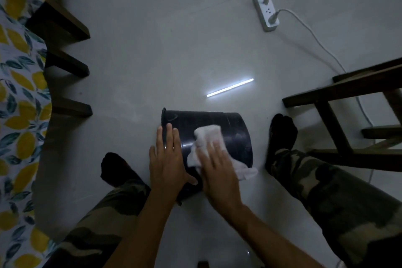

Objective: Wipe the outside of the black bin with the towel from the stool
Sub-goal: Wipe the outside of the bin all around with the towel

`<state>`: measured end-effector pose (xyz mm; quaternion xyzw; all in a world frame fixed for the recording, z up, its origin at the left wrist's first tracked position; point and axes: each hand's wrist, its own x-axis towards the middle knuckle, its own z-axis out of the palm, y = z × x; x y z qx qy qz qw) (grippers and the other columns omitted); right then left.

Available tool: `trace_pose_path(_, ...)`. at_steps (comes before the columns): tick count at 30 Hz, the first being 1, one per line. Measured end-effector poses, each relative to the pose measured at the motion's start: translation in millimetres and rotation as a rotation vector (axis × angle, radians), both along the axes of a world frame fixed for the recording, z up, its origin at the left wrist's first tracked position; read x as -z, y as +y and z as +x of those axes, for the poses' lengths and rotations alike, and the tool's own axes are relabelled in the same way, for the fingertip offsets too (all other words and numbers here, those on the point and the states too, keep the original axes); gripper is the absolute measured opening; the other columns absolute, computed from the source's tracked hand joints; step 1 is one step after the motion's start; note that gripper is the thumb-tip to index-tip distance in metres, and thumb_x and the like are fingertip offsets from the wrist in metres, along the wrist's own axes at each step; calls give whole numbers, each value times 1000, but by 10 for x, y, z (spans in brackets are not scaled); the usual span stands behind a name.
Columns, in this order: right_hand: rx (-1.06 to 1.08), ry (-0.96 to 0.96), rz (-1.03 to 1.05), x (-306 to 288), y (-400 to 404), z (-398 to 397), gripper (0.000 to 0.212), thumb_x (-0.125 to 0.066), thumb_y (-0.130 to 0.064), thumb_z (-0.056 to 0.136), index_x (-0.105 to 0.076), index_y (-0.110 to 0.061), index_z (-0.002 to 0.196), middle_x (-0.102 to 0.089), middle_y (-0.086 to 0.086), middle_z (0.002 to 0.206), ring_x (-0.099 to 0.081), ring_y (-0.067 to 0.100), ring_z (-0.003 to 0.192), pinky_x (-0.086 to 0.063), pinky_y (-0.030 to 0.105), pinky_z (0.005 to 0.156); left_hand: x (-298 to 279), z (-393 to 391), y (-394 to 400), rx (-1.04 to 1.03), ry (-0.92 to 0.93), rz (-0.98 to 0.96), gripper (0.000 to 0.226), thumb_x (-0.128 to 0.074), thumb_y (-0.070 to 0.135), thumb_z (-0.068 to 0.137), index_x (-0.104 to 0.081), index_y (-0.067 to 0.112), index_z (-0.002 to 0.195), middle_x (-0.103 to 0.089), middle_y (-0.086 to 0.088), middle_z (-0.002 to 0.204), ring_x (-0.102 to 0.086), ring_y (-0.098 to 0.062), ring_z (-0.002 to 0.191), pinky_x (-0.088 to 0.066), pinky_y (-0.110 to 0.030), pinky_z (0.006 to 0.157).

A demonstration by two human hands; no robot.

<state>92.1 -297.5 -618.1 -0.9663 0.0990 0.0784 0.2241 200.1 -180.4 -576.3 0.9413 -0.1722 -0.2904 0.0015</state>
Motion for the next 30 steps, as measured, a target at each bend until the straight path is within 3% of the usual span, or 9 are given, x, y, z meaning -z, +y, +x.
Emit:
trace_pose_path(4, 48, -5, 188, -44, 73, -76, 58, -28, -51, 107, -42, -19, 153, -44, 13, 159, -35, 32, 150, -41, 59, 113, -78, -44, -18, -90, 102, -185, 158, -91, 66, 50, 8, 12, 162, 26, -2, 167, -15, -32, 153, -36, -44, 114)
trace_pose_path(9, 85, -12, 372, -327, -186, -27, 51, -39, -21, 102, -48, -14, 151, -39, 10, 162, -29, 28, 153, -27, 45, 124, -245, -75, -162, -119, 136, -186, 152, -97, 46, 56, 9, 13, 161, 32, 0, 165, -16, -37, 151, -40, -45, 112)
trace_pose_path(13, 201, 10, 513, -467, -227, -2, 47, -46, -15, 106, -43, -14, 152, -37, 7, 161, -23, 18, 153, -17, 21, 123, -440, -66, -253, -27, 53, -159, 137, -93, 37, 68, 3, 10, 162, 34, -4, 164, -32, -36, 141, -49, -42, 104)
trace_pose_path(15, 351, 53, 680, -531, -202, -4, 47, -49, -19, 107, -38, -15, 153, -40, 7, 158, -31, 15, 151, -21, 5, 113, -543, -67, -342, 58, -79, -120, 124, -86, 36, 79, 2, 9, 162, 35, -8, 163, -41, -34, 135, -53, -38, 98)
trace_pose_path(16, 415, 52, 740, -575, -198, -7, 48, -48, -25, 108, -39, -14, 153, -44, 2, 155, -39, 2, 145, -26, 1, 108, -615, -68, -407, 96, -126, -96, 114, -80, 33, 86, 2, 8, 162, 34, -10, 163, -43, -33, 133, -54, -34, 95)
trace_pose_path(19, 540, 6, 848, -782, -230, 48, 41, -44, -29, 108, -48, -20, 148, -55, -14, 135, -49, -25, 116, -40, 0, 92, -748, -94, -629, 178, -177, -53, 94, -65, 28, 97, -2, 6, 161, 30, -15, 164, -46, -30, 127, -54, -29, 84)
trace_pose_path(23, 667, -37, 834, -818, -339, 64, 37, -42, -32, 109, -50, -30, 146, -60, -9, 138, -60, 3, 122, -53, 21, 99, -773, -174, -876, 228, -193, 7, 83, -59, 31, 100, -9, 2, 160, 28, -17, 163, -51, -30, 120, -53, -27, 83)
trace_pose_path(26, 763, -26, 796, -757, -465, -34, 38, -42, -30, 110, -51, -26, 146, -65, -4, 131, -65, 9, 115, -53, 17, 91, -715, -210, -958, 292, -183, 19, 70, -44, 25, 105, -7, -1, 159, 24, -16, 165, -47, -32, 121, -50, -30, 91)
trace_pose_path(30, 888, -25, 778, -756, -621, -116, 38, -43, -31, 109, -50, -31, 146, -67, -6, 129, -67, 12, 111, -57, 24, 89, -456, -296, -1043, 439, -128, -49, 64, -22, 25, 101, -9, 8, 161, -9, -11, 169, -43, -32, 128, -47, -36, 94)
